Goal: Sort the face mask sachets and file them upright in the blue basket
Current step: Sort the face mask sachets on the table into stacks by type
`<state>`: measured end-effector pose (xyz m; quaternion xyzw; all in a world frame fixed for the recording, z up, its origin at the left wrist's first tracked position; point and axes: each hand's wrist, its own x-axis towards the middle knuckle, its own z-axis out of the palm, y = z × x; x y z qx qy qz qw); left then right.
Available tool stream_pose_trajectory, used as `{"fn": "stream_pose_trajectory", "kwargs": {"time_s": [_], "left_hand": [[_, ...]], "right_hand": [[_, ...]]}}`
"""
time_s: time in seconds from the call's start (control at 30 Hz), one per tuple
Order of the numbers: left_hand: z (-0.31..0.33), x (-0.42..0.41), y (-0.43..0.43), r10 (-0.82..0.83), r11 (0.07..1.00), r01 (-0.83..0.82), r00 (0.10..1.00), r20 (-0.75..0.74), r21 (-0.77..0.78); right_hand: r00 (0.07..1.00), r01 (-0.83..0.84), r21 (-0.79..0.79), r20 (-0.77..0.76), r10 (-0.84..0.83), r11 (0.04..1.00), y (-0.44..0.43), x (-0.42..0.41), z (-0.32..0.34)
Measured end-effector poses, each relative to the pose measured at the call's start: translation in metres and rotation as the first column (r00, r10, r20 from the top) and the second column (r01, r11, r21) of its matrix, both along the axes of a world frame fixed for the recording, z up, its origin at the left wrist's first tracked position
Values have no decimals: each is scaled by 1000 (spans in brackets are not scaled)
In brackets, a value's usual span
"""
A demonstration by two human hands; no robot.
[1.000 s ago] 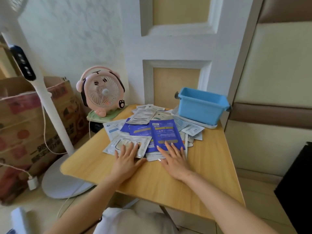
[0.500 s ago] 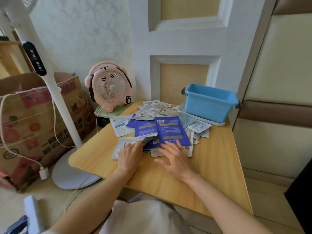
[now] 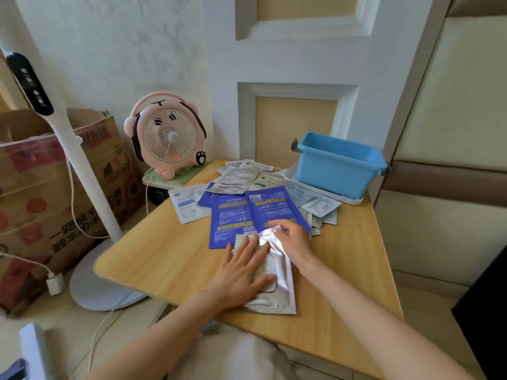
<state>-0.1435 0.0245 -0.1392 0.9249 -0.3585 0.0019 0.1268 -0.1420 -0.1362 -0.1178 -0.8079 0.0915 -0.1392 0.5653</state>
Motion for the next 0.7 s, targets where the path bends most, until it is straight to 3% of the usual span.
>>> {"fn": "stream_pose_trajectory", "kwargs": {"time_s": [0.1,0.17,0.23,0.3,0.7], "left_hand": [[-10,1,-2,40,996,-41,999,15,74],[-7,-1,-2,45,995,-48,998,33,84],[-6,-4,-3,23,994,-28,998,53,106],[-5,-12,-5,-3,995,-3,998,61,105],[-4,-49,-27,-187,969,187,982,-20,162]], "right_hand": [[944,329,-173,26,-330,928,-30,-6,1],[891,411,-251,-93,-445,876,-54,-12,-1],[877,302,-306,-282,-389,903,-66,-15,-1],[883,201,-289,-360,-301,936,-66,-16,-2],[831,138,-239,-499,-244,961,-58,-13,11]]}}
